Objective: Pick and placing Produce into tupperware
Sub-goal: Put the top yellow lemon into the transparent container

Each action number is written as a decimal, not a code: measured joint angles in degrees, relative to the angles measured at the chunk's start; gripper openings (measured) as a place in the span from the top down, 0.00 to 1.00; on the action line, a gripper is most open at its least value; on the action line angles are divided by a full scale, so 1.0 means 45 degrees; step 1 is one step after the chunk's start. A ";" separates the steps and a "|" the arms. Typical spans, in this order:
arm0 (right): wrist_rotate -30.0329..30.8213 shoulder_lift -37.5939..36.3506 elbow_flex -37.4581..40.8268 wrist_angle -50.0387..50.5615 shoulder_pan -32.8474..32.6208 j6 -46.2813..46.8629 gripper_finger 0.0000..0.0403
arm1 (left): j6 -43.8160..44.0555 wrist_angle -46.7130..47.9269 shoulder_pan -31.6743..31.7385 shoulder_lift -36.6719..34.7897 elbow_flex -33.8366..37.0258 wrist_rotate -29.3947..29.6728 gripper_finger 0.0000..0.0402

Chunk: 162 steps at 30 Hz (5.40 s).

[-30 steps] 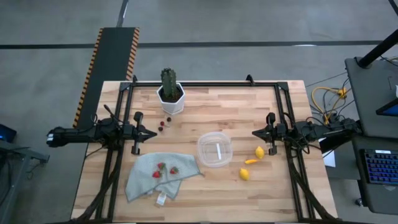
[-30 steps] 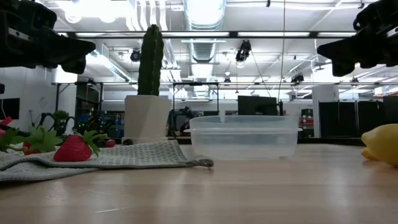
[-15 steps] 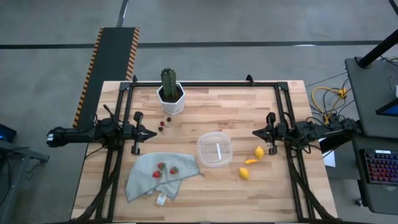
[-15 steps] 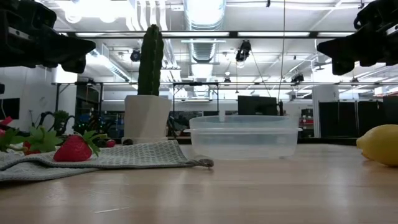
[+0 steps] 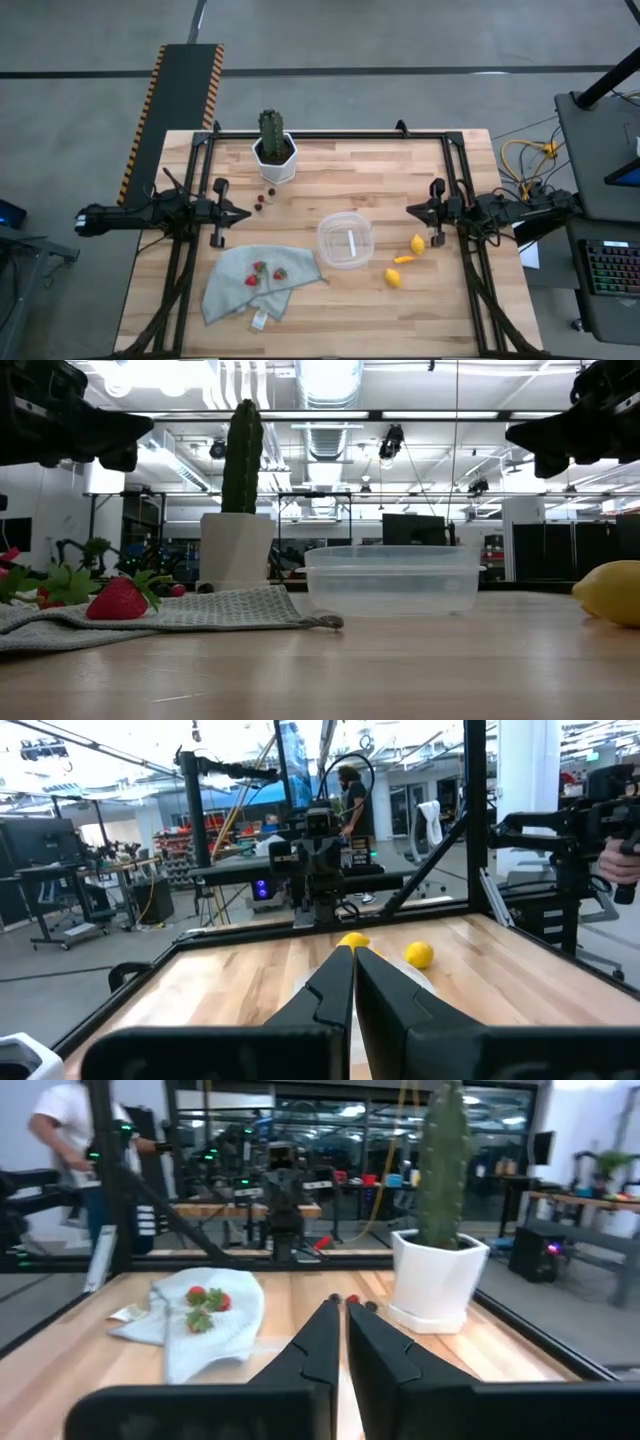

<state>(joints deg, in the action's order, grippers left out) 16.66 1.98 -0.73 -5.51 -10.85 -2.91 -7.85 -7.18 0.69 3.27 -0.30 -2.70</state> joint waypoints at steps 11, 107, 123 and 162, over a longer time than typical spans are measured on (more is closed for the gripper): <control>0.0147 0.2242 -0.2699 0.0472 -0.0124 -0.0025 0.60 | -0.1064 0.0024 -0.0003 -0.0002 0.0000 0.0341 1.00; -0.2755 2.0643 -1.0593 1.4740 -0.1812 1.8975 0.34 | -0.0017 -0.0088 0.0000 -0.0005 -0.0058 0.1375 1.00; -0.2796 2.0643 -1.0574 1.4770 -0.1812 1.8299 0.51 | -0.0017 -0.0092 -0.0001 0.0015 -0.0063 0.1375 1.00; 0.0350 1.9647 -1.3290 1.5660 -0.1728 1.5417 0.51 | -0.0022 -0.0321 -0.0005 -0.0005 -0.0078 0.1438 1.00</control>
<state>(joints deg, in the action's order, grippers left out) 18.24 90.39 -60.54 64.96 -18.63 66.47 -7.94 -8.62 0.67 3.25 -0.64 3.77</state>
